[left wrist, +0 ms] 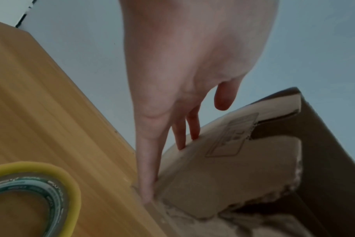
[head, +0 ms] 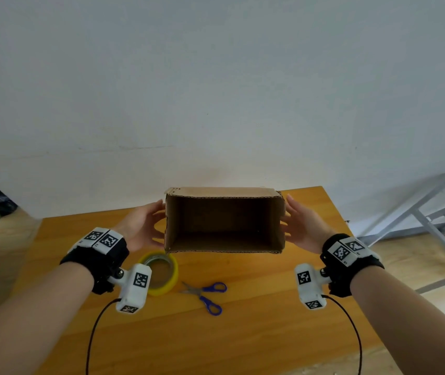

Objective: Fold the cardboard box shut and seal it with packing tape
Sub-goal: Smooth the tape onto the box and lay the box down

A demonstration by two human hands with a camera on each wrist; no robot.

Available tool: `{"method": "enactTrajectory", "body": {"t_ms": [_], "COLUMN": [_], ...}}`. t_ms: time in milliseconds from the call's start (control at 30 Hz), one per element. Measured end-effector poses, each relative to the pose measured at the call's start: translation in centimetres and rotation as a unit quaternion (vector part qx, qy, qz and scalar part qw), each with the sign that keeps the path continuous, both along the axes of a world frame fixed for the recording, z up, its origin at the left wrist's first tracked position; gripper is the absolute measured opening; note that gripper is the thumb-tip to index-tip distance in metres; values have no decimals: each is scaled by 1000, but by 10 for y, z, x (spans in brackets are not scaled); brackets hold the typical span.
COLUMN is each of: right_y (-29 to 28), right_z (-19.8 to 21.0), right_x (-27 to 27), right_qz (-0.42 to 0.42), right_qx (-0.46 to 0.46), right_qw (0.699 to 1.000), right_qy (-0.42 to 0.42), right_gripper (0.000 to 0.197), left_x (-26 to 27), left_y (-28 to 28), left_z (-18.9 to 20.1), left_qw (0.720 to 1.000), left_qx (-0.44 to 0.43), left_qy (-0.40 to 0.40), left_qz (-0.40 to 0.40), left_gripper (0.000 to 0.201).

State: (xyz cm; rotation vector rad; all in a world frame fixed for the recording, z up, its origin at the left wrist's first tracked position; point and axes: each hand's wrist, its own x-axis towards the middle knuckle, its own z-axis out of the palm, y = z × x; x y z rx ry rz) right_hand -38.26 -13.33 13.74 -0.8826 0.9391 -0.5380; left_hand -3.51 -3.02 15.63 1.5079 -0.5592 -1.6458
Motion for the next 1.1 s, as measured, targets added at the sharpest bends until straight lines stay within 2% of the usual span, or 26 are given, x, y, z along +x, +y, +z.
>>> {"method": "enactTrajectory", "body": {"t_ms": [233, 367, 500, 667, 1100], "right_y": [-3, -7, -10, -19, -17], "right_z": [-8, -19, -30, -39, -44], "right_x": [8, 13, 24, 38, 52], "right_qz": [-31, -74, -90, -149, -197], "right_qx": [-10, -11, 8, 36, -28], "right_qw": [999, 997, 996, 988, 968], "right_qy": [-21, -22, 15, -10, 153], "right_gripper": [60, 49, 32, 39, 32], "left_x": [0, -3, -8, -16, -22], "left_y": [-7, -12, -15, -20, -19], "left_z": [-9, -18, -28, -33, -48], "left_qw": [999, 999, 998, 997, 995], "left_qx": [23, 32, 42, 53, 63], "left_qy": [30, 38, 29, 13, -37], "left_qz": [0, 18, 45, 54, 72], "left_gripper": [38, 43, 41, 31, 40]}}
